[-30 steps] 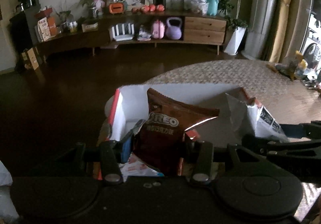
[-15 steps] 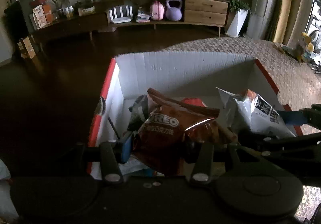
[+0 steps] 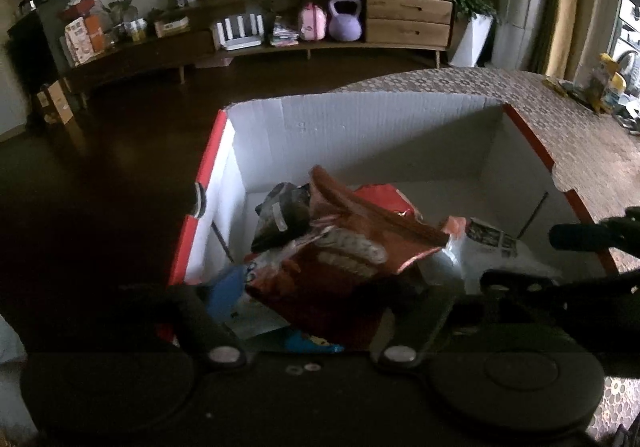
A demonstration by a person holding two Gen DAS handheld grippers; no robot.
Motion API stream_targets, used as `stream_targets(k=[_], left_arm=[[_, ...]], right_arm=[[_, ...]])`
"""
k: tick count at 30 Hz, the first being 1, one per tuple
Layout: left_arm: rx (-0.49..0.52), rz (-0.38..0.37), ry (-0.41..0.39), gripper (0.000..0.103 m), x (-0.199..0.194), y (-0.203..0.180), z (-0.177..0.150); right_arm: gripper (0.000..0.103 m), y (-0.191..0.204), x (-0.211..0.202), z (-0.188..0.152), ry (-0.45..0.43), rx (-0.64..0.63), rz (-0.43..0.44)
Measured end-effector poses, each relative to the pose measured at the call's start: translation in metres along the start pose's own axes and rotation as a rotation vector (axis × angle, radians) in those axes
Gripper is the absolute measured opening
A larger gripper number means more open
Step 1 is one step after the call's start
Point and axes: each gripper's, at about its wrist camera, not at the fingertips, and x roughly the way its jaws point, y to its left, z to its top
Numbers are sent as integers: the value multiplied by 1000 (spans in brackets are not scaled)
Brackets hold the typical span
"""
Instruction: Organize snacks
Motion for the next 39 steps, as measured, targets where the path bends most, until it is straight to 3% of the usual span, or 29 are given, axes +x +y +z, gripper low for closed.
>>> stream_targets(k=[4,12,27,39], left_arm=[[-9,1,-14,85,-5,1,-2],[-43,-3,-61,103,-23,3,-3],[-51,-42,-191,103,-80,-13,-11],[-81,-68,-236,103,-113,-22,-21]], right_arm=[[79,0,-6,-4,-19,-4,7],[80,-8,-27,-10,-68,32,29],[82,-12,-97,-27,-272,27,60],[94,-23,-148,-50,-393,64,109]])
